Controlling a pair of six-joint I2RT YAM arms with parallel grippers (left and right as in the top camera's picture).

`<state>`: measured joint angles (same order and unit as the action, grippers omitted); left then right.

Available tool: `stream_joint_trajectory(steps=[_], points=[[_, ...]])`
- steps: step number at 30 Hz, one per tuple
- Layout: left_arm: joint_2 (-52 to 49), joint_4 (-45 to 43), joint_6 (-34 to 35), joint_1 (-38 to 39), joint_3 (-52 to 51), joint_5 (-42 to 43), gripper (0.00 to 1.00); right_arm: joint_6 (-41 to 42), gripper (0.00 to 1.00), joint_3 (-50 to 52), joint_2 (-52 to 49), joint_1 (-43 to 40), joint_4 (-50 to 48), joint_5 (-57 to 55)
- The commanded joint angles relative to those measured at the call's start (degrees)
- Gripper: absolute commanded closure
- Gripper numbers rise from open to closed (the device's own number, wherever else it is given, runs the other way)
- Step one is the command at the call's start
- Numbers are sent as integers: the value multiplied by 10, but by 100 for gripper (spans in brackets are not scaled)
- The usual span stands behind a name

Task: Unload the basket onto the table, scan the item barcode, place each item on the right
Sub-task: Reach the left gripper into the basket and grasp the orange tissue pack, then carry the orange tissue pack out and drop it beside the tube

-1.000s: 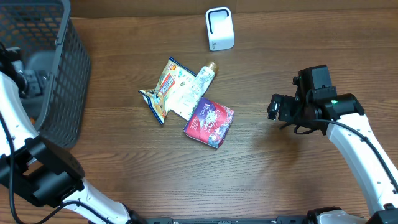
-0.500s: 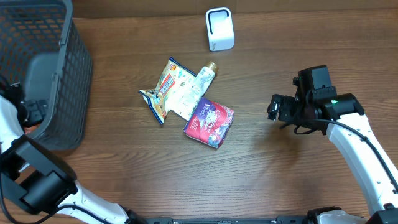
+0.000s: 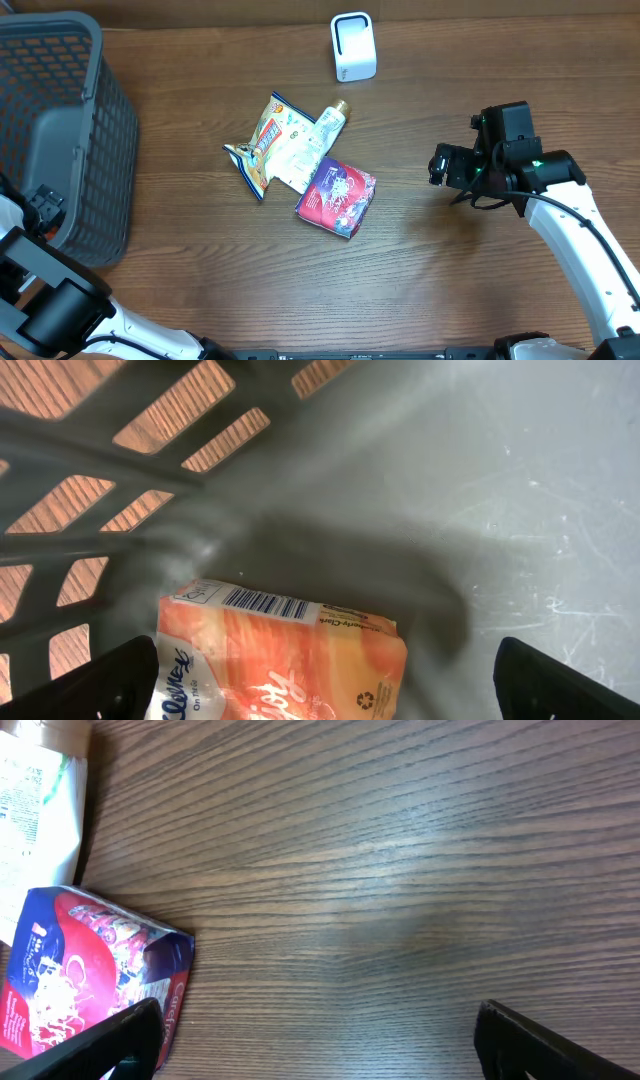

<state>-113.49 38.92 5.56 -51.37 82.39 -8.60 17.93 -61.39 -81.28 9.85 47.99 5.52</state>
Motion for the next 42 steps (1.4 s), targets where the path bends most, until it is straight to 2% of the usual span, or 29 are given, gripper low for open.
stream_joint_trajectory(steps=[1, 5, 9, 12, 16, 19, 20, 23, 24, 26, 27, 30, 32, 34, 36, 39, 42], points=[[3, -14, -9, -3, -22, -3, 27, -3, 0, -8, 1, 2, -11, -3], [3, -17, -9, -3, -25, -4, 68, -3, 0, -8, 1, 2, -12, -3], [4, -16, -9, -3, -19, -6, 95, -3, 0, -8, 1, 2, -12, -3], [7, 6, -8, -3, 14, -5, 96, -3, 0, -8, 1, 2, -11, -3], [8, 141, -4, -3, 191, 31, 96, -3, 0, -8, 1, 2, -8, -3], [8, 246, -4, -3, 368, 126, 96, -3, 0, -8, 1, 2, -2, -3], [8, 288, -9, -3, 450, 200, 96, -3, 0, -8, 1, 2, 3, -3], [8, 391, -96, 12, 621, 425, 96, -3, 0, -8, 1, 2, 7, -2], [8, 431, -129, 24, 663, 474, 96, -3, 0, -8, 1, 2, 7, 3], [8, 523, -261, 75, 738, 570, 96, 1, 0, -8, 1, 2, 1, 41], [8, 575, -321, 131, 776, 589, 96, 1, 0, -8, 1, 2, 1, 67], [12, 579, -323, 282, 787, 562, 96, 2, 0, -8, 1, 2, 1, 86], [11, 578, -326, 375, 781, 497, 96, 9, 0, -8, 1, 2, 1, 115], [6, 578, -300, 484, 755, 363, 96, 21, 0, -8, 1, 2, 2, 118], [-5, 569, -274, 566, 713, 276, 96, 20, 0, -8, 1, 2, 2, 117], [-28, 539, -271, 647, 622, 251, 96, 20, 0, -8, 1, 2, 2, 118], [-56, 452, -239, 699, 493, 297, 96, 20, 0, -8, 1, 2, 8, 117]])
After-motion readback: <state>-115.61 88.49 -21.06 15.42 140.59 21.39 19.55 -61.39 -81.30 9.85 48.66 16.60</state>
